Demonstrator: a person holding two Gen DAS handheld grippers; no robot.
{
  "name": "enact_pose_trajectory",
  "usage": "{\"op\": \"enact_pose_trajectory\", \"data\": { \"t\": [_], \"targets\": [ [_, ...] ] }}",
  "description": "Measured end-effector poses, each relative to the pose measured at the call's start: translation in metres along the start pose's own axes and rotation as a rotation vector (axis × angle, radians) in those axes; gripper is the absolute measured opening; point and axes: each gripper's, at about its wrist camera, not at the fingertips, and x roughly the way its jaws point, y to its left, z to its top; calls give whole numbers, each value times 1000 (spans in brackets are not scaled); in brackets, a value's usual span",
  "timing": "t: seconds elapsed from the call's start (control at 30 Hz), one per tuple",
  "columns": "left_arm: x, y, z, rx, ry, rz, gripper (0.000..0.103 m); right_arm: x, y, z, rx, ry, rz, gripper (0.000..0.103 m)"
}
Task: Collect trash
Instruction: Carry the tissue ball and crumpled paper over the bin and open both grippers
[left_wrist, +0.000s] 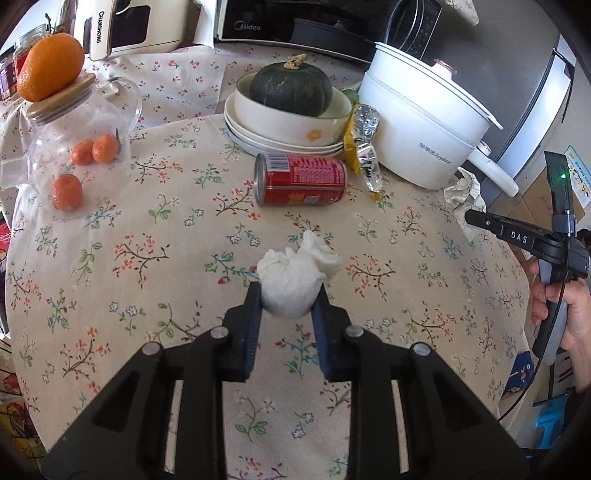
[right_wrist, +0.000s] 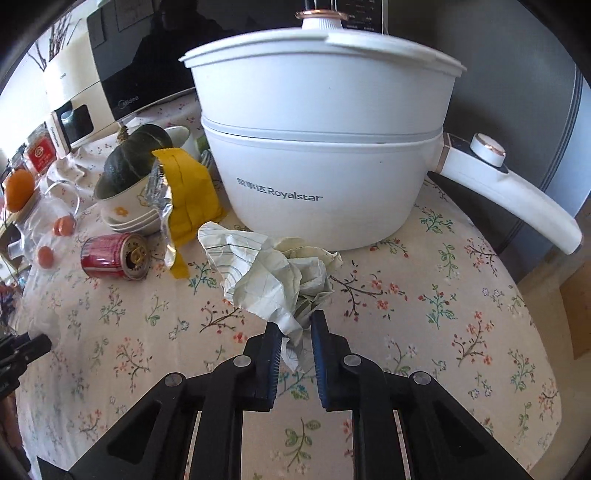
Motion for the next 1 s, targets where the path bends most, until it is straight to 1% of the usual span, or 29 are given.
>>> {"op": "enact_pose_trajectory", "data": {
  "t": [0.17, 0.23, 0.37, 0.53, 0.73, 0.87, 1.0],
  "targets": [
    [-28, -19, -14, 14, -17, -13, 28, -42, 9, -20, -39, 6, -11, 17],
    [-40, -26, -19, 16, -21, -23, 28, -55, 10, -34, -49, 13, -17, 17],
    [-58, -42, -36, 36, -23, -33, 28, -75, 17, -49, -55, 35, -24, 17],
    [-71, -55, -56, 61, -8, -41, 28, -105, 21, -72, -60, 50, -26, 17],
    [-81, -63, -77, 68, 6, -54, 28, -130, 19, -100, -51, 77, -33, 17],
    [-85, -71, -87, 72, 14, -70, 28, -144, 14, -119, -26, 88, -35, 17],
    [-88, -85, -93, 100, 13, -98, 28, -158, 6, -135, -5, 97, -30, 17]
  ]
}}
